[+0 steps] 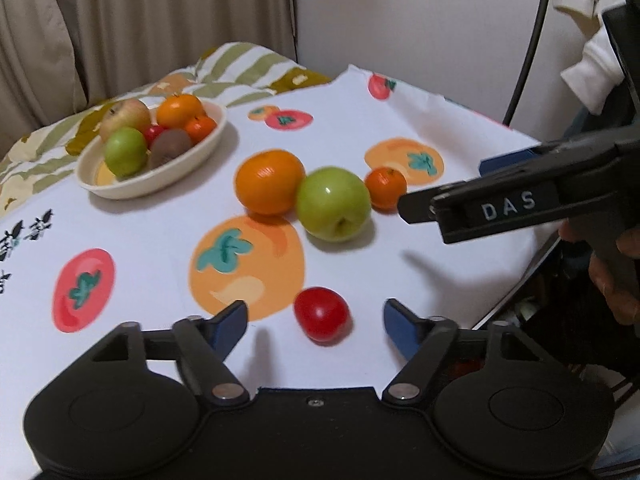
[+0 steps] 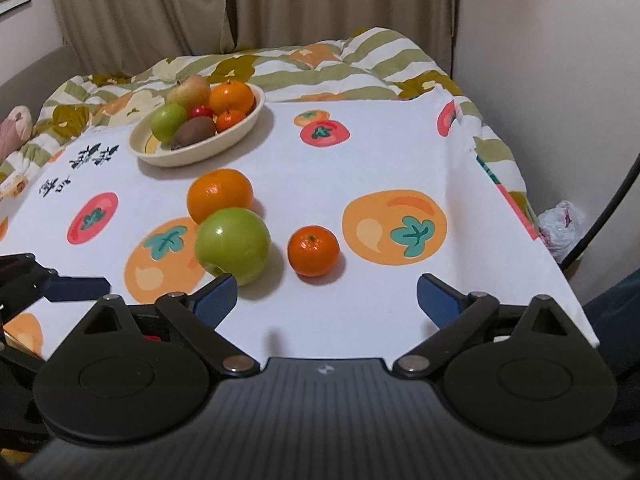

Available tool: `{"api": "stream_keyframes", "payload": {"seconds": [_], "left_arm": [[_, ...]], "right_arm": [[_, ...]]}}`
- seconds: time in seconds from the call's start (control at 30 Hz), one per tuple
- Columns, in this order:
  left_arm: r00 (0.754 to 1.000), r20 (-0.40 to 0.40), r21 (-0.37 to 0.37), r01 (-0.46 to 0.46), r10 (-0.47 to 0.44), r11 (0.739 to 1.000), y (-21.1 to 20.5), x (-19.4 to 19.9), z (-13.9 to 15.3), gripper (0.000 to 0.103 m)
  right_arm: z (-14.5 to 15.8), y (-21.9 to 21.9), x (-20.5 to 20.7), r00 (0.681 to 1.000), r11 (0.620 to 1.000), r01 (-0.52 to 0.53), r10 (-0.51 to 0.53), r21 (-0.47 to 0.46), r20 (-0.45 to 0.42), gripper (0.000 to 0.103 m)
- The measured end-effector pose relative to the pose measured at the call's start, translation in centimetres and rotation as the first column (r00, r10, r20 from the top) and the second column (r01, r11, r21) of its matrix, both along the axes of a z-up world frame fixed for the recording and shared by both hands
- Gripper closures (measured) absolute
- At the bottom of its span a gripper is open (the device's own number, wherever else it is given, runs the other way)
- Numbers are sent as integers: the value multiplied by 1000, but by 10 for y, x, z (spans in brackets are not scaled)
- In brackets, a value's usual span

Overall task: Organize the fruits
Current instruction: 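Grasp a red tomato with the left tool while the right tool grasps a tangerine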

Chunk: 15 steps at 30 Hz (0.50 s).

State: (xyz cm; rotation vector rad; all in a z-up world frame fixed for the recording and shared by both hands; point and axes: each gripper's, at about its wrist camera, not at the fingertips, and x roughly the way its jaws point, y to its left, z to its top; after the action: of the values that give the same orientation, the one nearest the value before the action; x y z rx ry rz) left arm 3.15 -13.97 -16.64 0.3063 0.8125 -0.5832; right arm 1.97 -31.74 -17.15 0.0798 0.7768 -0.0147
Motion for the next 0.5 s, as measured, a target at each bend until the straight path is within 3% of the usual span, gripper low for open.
{"api": "stream_keyframes", "payload": {"seconds": [0.17,0.3,0.37,0.5], "left_arm": [[1000,-22,17,-16,17,1000,-7,6,-11,47],[999,-24,18,-22,22,1000,-10,9,-15,54],[1000,-14,23,-14,14,1000,-12,10,-14,66],[1000,-18,18,-22,22,1000,-12,13,-15,66]], "right_arm": [[-8,-2,9,999,999,-35,35,-32,-13,2],[-12,-3,17,998,998,-58,57,-35,-21,3],[-13,-4,20,997,997,-67,66,-34,-25,6],[-17,-4,29,996,996,-82,81,-30,-40,16]]}}
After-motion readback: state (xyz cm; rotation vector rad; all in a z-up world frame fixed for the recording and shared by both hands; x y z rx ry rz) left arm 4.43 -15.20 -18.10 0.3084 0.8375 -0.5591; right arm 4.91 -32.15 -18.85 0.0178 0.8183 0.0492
